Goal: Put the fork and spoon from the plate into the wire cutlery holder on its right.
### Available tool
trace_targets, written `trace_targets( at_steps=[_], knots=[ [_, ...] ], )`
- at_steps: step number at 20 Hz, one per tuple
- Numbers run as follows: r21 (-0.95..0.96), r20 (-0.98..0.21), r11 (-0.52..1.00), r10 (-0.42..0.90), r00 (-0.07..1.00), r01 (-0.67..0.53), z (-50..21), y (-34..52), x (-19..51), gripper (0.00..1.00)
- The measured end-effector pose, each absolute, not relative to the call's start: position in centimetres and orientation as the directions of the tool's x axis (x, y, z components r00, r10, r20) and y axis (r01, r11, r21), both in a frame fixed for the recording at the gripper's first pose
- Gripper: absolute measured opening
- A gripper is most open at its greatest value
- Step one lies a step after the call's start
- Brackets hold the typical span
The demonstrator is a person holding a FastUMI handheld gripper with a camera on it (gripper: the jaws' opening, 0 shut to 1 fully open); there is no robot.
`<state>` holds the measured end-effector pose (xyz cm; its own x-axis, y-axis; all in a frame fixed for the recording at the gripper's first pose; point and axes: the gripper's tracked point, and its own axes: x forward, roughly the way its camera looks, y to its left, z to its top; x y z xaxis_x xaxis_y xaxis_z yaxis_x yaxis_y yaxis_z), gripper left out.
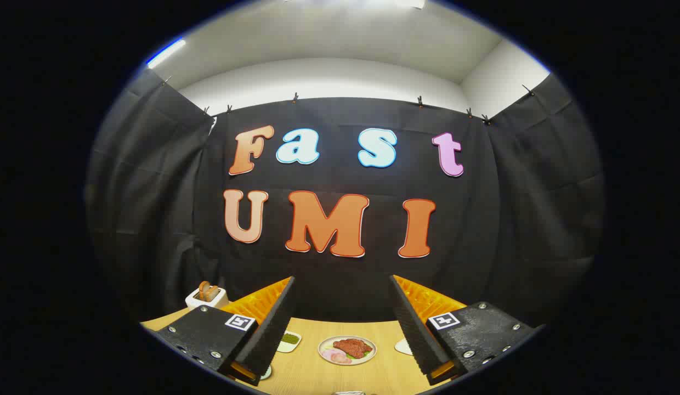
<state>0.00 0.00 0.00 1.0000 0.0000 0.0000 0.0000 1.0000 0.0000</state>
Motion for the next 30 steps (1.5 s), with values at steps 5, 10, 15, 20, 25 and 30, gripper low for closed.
trace_targets(
  at_steps=[5, 10, 15, 20, 25, 30],
  knots=[
    [0.000, -0.014, 0.999, 0.047, 0.999, -0.047, -0.2, 2.3, 0.2, 0.99],
    [0.000, -0.020, 0.997, 0.078, 0.997, -0.078, -0.4, 4.0, 0.5, 0.99],
    [0.010, -0.043, 0.996, 0.085, 0.995, -0.084, -1.2, 5.5, 1.0, 0.99],
    [0.034, -0.172, 0.993, 0.115, 0.978, -0.111, -6.1, 9.6, 1.9, 0.99],
    [0.020, -0.306, 0.985, 0.167, 0.937, -0.169, -11.5, 15.4, 2.4, 0.99],
    [0.091, -0.578, 0.975, 0.217, 0.786, -0.202, -20.5, 20.5, 2.2, 0.99]
  ],
)
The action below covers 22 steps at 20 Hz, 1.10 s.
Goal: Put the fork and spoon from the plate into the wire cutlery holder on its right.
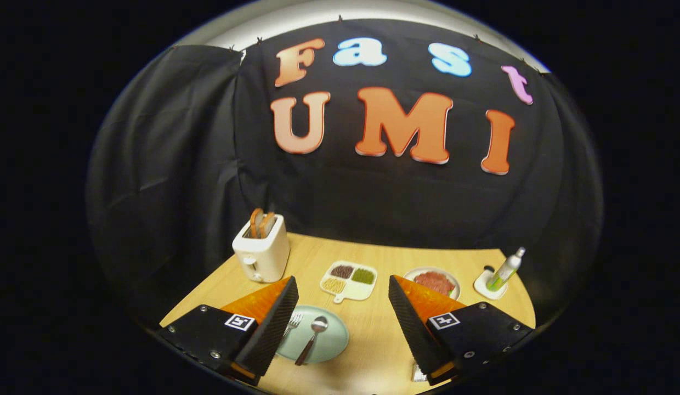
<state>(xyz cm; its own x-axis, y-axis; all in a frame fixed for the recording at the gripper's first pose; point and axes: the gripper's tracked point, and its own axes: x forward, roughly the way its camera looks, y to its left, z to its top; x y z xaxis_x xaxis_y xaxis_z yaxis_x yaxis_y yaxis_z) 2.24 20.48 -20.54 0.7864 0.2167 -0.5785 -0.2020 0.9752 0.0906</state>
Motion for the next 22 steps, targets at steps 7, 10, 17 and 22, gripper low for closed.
trace_targets(
  at_steps=[7, 10, 17, 22],
  knots=[
    [0.164, -0.831, 0.973, 0.226, 0.508, -0.165, -30.1, 24.3, -1.0, 0.98],
    [0.166, -0.903, 0.978, 0.203, 0.378, -0.128, -33.7, 25.1, -2.7, 0.98],
    [0.121, -0.980, 0.985, 0.139, 0.142, -0.127, -40.3, 25.9, -4.6, 0.90],
    [0.097, -0.993, 0.986, 0.106, 0.059, -0.136, -43.4, 26.4, -4.6, 0.81]
  ],
)
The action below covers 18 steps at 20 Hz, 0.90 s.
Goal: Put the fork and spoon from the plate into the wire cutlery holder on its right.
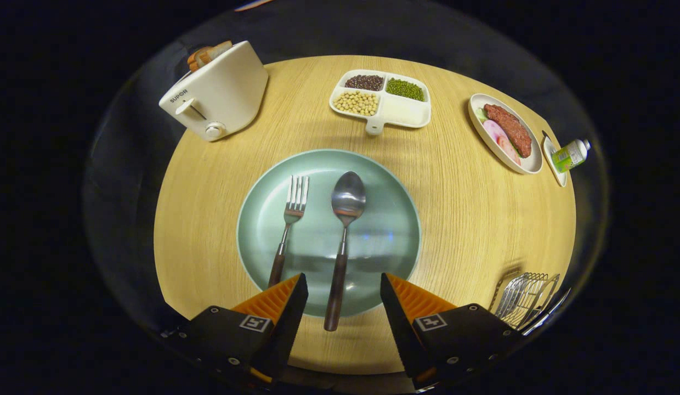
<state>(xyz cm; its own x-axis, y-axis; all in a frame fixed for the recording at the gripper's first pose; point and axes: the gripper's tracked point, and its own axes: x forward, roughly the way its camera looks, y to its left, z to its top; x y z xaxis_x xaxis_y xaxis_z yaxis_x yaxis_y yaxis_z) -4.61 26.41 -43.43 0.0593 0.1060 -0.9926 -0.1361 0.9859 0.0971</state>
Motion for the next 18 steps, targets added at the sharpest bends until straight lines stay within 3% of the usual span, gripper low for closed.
trace_targets(
  at_steps=[11, 15, 18],
  knots=[
    [0.026, -1.000, 0.996, 0.026, -0.009, -0.084, -46.7, 26.7, -4.1, 0.16],
    [0.079, -0.997, 0.995, 0.078, -0.006, -0.054, -46.6, 26.9, -4.1, 0.06],
    [0.115, -0.992, 0.992, 0.117, 0.044, -0.051, -44.8, 26.2, -3.7, 0.05]
  ],
)
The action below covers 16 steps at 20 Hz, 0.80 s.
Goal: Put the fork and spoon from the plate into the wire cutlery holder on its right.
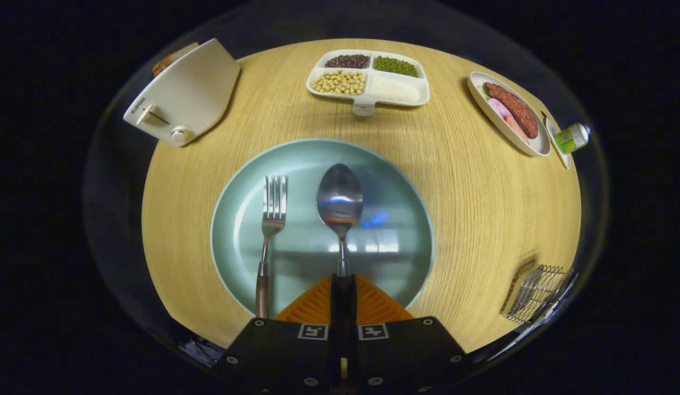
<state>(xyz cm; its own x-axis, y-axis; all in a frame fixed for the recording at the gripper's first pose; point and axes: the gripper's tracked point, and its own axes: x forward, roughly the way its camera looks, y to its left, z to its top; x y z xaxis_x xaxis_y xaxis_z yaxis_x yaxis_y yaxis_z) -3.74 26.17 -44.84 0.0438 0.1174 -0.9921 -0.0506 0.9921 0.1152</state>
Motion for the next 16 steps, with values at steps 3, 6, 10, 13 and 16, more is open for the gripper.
trace_targets(
  at_steps=[3, 6, 10, 13, 16],
  knots=[
    [0.149, -0.983, 0.988, 0.153, 0.102, -0.046, -42.0, 24.6, -3.5, 0.05],
    [0.173, -0.970, 0.984, 0.176, 0.165, -0.032, -38.6, 22.1, -3.3, 0.05],
    [0.168, -0.957, 0.986, 0.167, 0.239, -0.016, -35.2, 16.8, -3.4, 0.05],
    [0.149, -0.953, 0.989, 0.148, 0.266, -0.017, -33.4, 12.5, -4.4, 0.05],
    [0.141, -0.950, 0.990, 0.133, 0.283, 0.007, -32.1, 8.3, -5.7, 0.05]
  ],
)
